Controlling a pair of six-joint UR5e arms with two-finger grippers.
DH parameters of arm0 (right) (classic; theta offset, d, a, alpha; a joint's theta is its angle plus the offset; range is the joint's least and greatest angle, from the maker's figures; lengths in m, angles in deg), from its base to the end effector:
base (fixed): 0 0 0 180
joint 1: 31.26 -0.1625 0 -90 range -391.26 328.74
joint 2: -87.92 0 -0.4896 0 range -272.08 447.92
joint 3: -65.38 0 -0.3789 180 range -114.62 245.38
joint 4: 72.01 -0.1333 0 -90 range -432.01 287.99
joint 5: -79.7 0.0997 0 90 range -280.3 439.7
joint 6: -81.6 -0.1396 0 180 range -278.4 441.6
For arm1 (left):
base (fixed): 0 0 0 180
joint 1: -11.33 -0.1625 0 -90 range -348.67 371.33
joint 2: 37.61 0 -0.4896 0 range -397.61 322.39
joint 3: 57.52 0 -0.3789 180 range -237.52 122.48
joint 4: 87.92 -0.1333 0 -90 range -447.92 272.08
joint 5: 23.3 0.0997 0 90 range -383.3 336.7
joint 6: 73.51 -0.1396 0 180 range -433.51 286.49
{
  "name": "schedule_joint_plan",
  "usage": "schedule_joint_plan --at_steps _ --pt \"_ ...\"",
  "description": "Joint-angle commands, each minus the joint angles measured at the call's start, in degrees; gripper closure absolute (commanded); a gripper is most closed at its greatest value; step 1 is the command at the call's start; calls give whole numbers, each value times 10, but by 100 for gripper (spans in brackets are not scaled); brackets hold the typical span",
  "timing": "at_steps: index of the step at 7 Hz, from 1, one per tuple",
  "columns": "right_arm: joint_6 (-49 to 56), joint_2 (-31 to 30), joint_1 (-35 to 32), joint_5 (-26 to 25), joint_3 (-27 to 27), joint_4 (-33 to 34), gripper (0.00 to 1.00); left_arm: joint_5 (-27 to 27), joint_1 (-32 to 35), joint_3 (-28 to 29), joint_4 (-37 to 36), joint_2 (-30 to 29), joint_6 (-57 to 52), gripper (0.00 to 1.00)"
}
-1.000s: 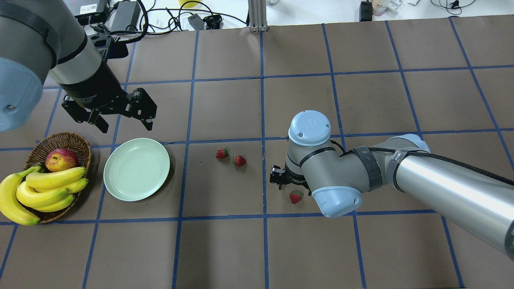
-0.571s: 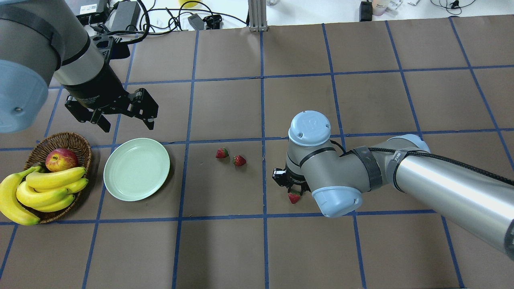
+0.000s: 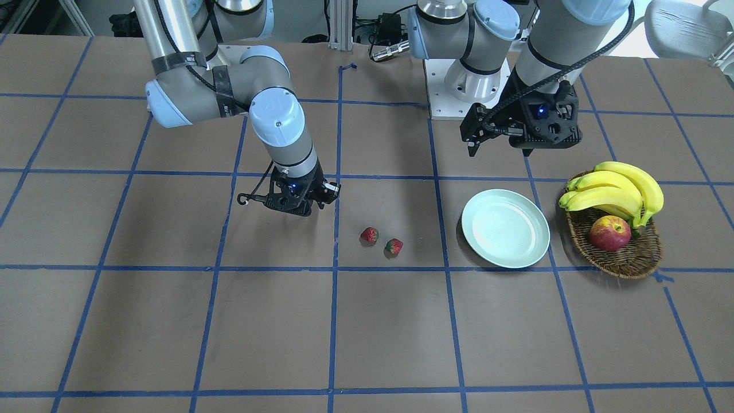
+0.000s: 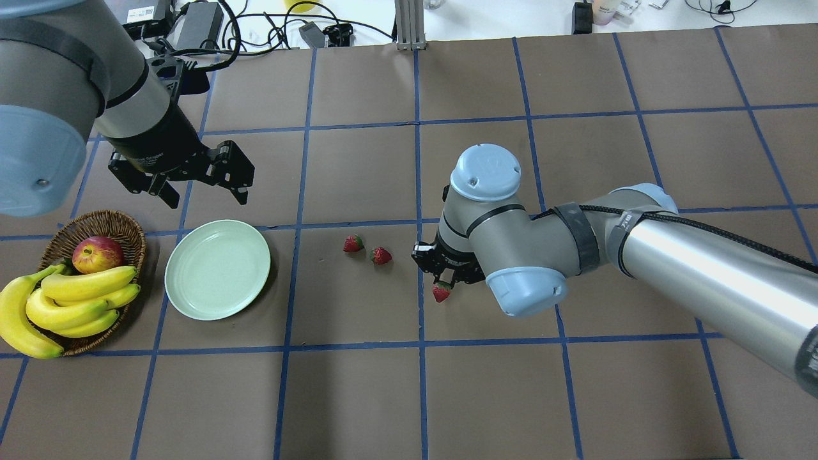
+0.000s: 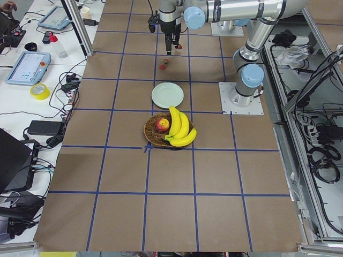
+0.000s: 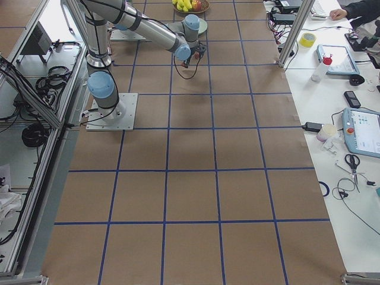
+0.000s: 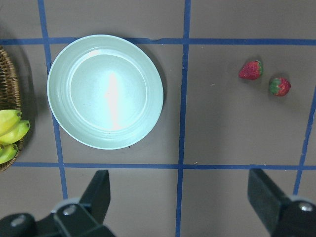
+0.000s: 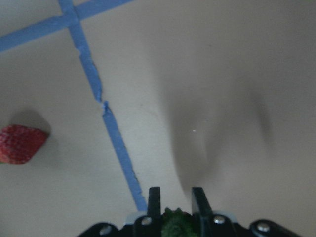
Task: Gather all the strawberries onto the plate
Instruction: 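Carry the strawberry beside the other two and release it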
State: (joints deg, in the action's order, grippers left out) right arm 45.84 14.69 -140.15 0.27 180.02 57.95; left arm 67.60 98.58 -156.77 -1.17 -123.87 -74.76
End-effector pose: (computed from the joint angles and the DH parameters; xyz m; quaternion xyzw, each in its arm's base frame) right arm 0.3192 -0.4421 0.2409 0.1472 0.9847 0.0535 0.0760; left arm -0.1099 -0.4451 0.4713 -0.0129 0.9997 0.0200 0.0072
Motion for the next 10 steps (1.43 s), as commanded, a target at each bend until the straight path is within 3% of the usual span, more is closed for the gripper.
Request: schedule_joint_plan --at_steps 1,3,6,10 --pt "-52 42 -31 39 -63 0 84 2 0 -1 1 6 0 0" --pt "-86 86 -52 65 -131 -1 83 0 -1 -2 1 0 -1 0" --pt "-119 142 -88 67 -187 2 83 1 -1 -1 0 0 -1 0" --pt "-123 160 -90 56 -193 3 77 0 1 -2 4 0 0 0"
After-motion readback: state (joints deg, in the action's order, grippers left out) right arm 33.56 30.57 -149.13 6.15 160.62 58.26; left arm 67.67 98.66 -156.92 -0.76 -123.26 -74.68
